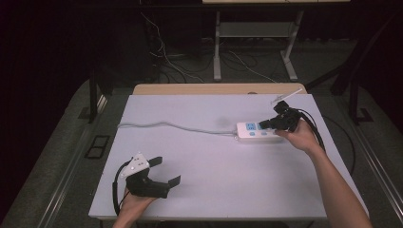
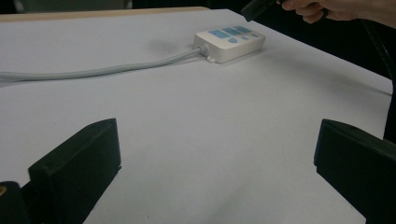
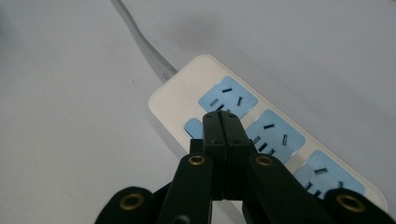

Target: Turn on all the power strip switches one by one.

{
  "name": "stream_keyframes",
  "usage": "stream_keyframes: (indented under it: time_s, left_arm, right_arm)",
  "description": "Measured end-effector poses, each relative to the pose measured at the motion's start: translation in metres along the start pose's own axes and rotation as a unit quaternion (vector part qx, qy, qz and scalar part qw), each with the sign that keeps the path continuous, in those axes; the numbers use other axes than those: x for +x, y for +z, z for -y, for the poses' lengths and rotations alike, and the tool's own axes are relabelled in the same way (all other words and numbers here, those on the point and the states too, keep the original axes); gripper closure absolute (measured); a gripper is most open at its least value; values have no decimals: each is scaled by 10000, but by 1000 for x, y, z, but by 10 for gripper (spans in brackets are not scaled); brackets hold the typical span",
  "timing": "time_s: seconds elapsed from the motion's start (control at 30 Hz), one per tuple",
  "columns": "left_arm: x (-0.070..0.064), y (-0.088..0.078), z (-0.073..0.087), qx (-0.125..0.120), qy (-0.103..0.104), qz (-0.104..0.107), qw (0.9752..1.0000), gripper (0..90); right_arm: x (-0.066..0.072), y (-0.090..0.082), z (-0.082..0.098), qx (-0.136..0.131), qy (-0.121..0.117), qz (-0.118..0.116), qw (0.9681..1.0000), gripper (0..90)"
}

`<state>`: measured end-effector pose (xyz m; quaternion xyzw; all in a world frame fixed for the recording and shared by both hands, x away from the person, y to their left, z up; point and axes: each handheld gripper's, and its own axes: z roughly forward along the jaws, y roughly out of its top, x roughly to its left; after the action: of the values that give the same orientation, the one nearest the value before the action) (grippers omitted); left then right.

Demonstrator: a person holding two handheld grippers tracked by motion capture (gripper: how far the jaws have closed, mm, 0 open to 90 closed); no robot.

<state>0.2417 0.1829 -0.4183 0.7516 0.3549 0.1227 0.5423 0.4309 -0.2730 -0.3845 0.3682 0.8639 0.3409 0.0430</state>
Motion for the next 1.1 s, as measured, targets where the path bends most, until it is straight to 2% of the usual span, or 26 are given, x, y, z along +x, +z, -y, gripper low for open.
stream_keyframes:
  time_s: [0.27, 1.1]
  left_arm:
    - [0, -1, 0, -13, -9, -8, 10000, 0]
    - [1, -1, 0, -7, -7, -12, 10000, 0]
  right_arm:
    - [5, 8, -6, 61, -94, -48, 9999, 900]
    - [8, 35, -5, 280, -62, -197, 9994, 900]
